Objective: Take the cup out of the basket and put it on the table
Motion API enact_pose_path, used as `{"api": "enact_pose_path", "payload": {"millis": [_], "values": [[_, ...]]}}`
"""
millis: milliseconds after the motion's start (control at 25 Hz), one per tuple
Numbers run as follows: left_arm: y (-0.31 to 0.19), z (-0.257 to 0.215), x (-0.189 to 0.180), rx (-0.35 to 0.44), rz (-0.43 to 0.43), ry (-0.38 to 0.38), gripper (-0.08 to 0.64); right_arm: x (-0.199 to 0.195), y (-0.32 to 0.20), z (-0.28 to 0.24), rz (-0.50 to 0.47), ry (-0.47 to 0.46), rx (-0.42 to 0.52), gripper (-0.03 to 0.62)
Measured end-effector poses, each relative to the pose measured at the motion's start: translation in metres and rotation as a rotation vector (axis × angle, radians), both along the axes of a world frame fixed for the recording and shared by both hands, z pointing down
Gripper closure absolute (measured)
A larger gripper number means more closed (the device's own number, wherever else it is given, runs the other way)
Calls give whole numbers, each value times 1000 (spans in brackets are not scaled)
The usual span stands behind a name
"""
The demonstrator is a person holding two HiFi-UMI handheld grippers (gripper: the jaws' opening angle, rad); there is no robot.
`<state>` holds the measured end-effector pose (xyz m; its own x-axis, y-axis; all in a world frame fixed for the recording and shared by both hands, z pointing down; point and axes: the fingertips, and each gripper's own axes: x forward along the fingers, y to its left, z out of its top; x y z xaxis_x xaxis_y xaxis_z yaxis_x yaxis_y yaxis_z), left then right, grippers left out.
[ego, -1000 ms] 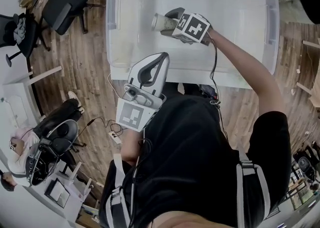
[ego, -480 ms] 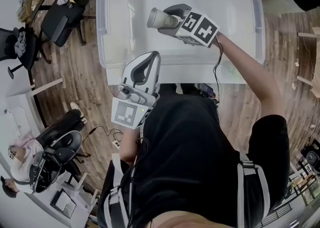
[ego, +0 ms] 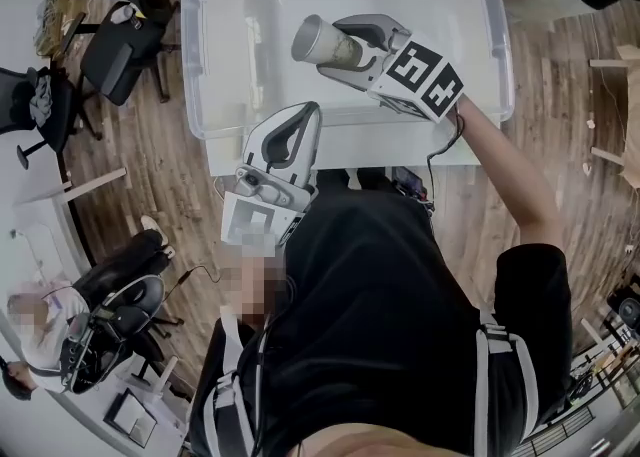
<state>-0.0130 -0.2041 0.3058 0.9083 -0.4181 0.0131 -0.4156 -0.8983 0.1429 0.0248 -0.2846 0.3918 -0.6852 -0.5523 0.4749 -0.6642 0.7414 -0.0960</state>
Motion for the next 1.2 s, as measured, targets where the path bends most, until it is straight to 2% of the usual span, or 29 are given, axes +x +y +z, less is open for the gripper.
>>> {"api": "enact_pose_path", "payload": {"millis": [440, 680, 920, 1200], "values": [[13, -5, 21, 14, 29, 7, 543, 40, 46, -55, 139, -83, 152, 313], [18, -4, 31, 17, 49, 4, 543, 54, 70, -67, 241, -175, 191, 313], [22, 1, 32, 12, 42, -1, 543, 51, 96, -84, 284, -227, 325, 313], [24, 1, 37, 16, 30, 2, 543, 54, 119, -90, 353, -324, 403, 313]]}}
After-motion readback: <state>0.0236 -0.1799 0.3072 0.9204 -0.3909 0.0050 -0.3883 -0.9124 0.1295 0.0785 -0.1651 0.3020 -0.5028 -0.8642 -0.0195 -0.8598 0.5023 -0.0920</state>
